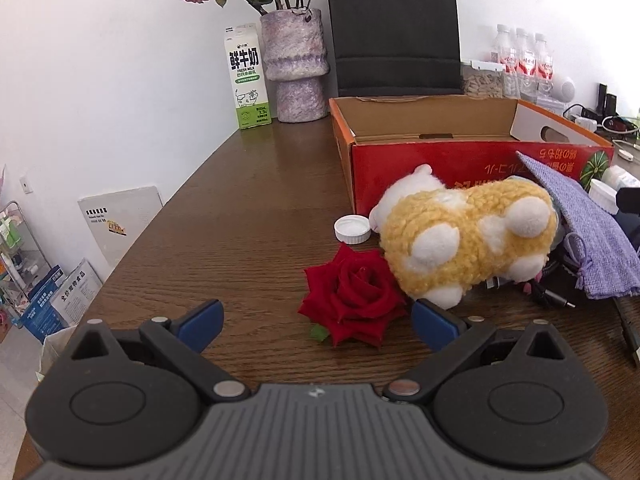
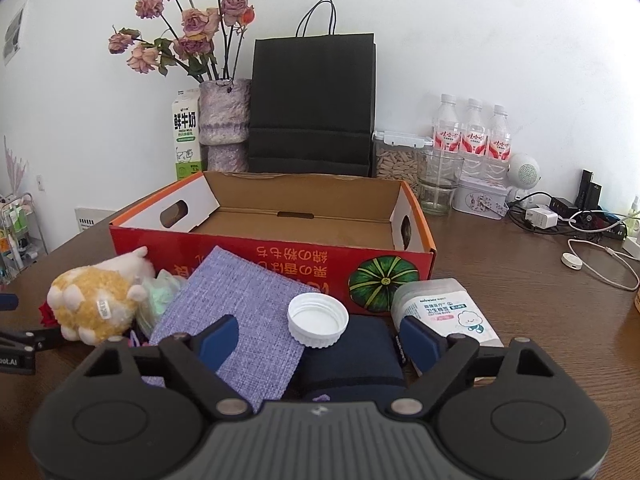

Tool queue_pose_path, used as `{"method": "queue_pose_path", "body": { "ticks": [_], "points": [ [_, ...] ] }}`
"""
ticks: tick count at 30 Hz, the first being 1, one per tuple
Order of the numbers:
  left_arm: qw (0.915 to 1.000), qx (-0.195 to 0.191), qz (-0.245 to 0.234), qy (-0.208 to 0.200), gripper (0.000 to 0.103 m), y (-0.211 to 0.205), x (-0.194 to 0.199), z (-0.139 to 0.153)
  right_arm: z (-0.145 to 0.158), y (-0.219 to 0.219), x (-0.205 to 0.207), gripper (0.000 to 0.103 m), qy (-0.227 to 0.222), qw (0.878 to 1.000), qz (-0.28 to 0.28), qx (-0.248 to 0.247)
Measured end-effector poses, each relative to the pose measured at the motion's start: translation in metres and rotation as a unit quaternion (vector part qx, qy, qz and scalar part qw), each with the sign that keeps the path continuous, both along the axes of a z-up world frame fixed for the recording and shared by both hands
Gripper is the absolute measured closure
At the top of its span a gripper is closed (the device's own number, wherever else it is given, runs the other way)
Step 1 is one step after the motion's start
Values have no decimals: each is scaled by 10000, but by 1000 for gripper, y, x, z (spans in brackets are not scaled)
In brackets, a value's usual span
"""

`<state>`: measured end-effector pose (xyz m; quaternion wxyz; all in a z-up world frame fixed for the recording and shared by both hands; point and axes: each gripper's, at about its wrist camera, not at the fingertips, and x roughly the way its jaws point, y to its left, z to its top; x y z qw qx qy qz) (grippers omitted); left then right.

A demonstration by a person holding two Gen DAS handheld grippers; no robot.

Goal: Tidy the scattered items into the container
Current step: 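Grasp the red rose with the left tool while the right tool grasps the white bottle cap, then drop the red rose into the box with the left tool while the right tool drops the cap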

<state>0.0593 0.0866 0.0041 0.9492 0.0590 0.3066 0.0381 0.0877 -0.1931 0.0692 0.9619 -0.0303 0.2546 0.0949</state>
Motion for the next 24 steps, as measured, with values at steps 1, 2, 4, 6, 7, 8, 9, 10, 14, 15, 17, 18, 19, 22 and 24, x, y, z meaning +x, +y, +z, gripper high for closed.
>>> {"method": "queue_pose_path", "body": {
  "ticks": [1,2,4,6,7,8,9,10,14,15,17,18,19,22,24],
  "points": [
    [10000,14,-36,24,3,1,2,-1,0,1,3,21,18,10000,0,5],
    [10000,8,-67,45,5,1,3,-2,0,1,6,21,45,10000,2,15],
    [9999,-10,-160,57,11,2,6,-2,-1,2,12,22,84,10000,7,47],
    [9996,13,-260,69,22,2,8,-3,-2,3,18,29,140,9999,-8,68],
    [9995,31,-293,89,24,1,9,-3,-3,3,20,34,167,9998,-5,89],
    [9994,52,-311,133,30,0,11,-4,-4,2,22,35,198,9997,5,110],
    [9993,56,-343,137,37,-1,11,-3,-5,1,25,35,220,9997,16,133],
    [9992,72,-377,141,41,-2,11,-3,-7,1,27,36,243,9996,21,158],
    [9986,216,-475,102,60,-8,9,-3,-11,-2,33,59,344,9990,93,276],
    [9985,259,-483,82,62,-9,8,-3,-12,-3,33,64,352,9989,113,303],
    [9984,306,-479,31,64,-10,6,-2,-12,-4,30,64,285,9989,147,328],
    [9986,296,-449,15,64,-9,5,-1,-12,-4,29,64,263,9989,161,342],
    [9988,254,-410,-14,64,-7,3,-1,-12,-5,28,64,248,9989,160,357],
    [9992,178,-336,-159,65,-2,-2,3,-11,-9,26,64,187,9988,145,419],
    [9991,179,-289,-254,67,1,-6,5,-9,-11,24,64,132,9988,143,458]
  ]
}}
